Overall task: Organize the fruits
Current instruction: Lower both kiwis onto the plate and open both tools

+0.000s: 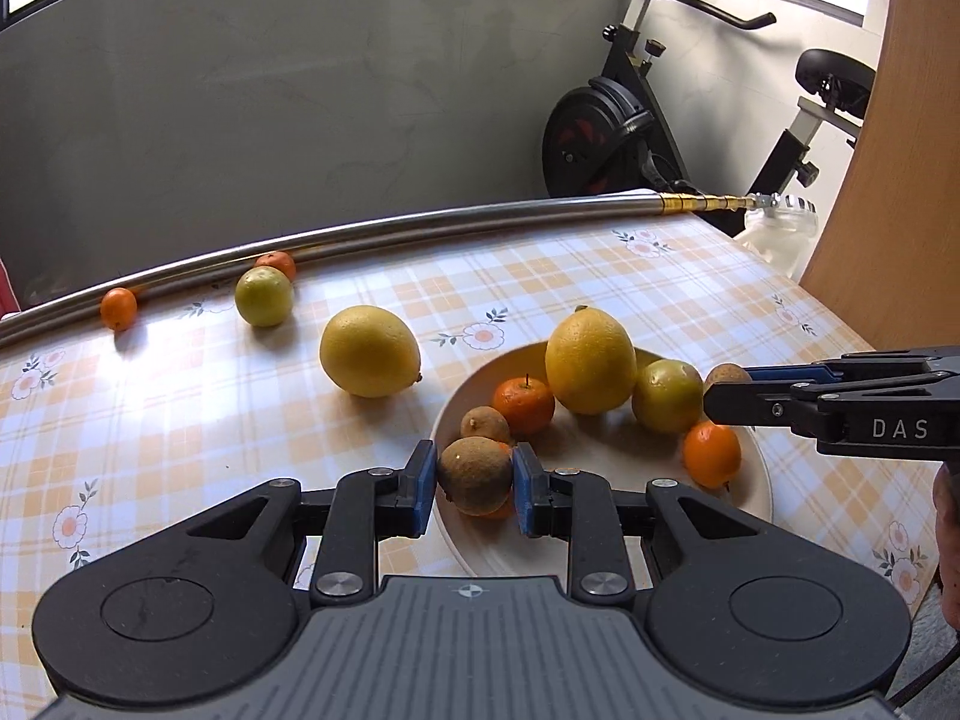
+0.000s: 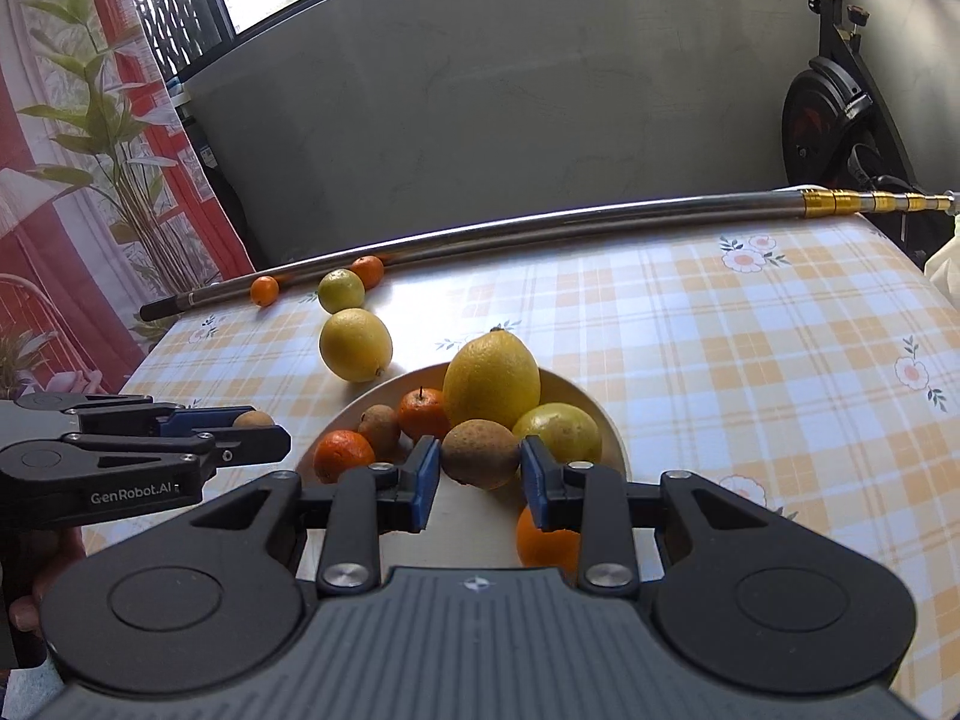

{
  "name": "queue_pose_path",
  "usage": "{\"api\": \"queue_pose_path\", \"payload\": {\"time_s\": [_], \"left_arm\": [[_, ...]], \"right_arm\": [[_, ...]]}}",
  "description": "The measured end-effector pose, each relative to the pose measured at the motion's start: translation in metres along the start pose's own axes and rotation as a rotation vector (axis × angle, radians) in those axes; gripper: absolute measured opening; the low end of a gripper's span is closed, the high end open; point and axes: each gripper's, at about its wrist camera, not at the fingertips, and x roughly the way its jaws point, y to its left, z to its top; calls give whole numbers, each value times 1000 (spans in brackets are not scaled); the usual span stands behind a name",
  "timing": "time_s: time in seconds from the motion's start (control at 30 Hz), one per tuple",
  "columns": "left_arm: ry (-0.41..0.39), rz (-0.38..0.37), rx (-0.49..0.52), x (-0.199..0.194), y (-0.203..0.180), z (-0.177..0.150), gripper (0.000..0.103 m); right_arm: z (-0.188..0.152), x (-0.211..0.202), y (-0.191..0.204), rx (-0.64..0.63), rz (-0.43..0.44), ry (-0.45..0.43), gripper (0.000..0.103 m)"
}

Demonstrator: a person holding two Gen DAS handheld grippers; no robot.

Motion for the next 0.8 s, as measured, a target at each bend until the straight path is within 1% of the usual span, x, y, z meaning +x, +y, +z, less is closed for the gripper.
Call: {"api": "queue_pose_path", "payload": {"time_s": [0.13, 0.27, 0.5, 0.63, 0.8], "left_arm": [[25, -21, 7, 5, -2, -4, 28], [52, -29, 20, 11, -6, -9, 28], [70, -29, 46, 18, -14, -12, 28], [69, -9, 77, 19, -18, -14, 28], [81, -8, 71, 22, -17, -14, 28]], "right_arm": [[-10, -5, -2, 11, 14, 23, 32], [-18, -2, -5, 42, 35, 65, 32], [-26, 3, -11, 76, 15, 118, 32], [-27, 5, -14, 86, 6, 130, 32], [-28, 8, -15, 90, -1, 145, 33]]}}
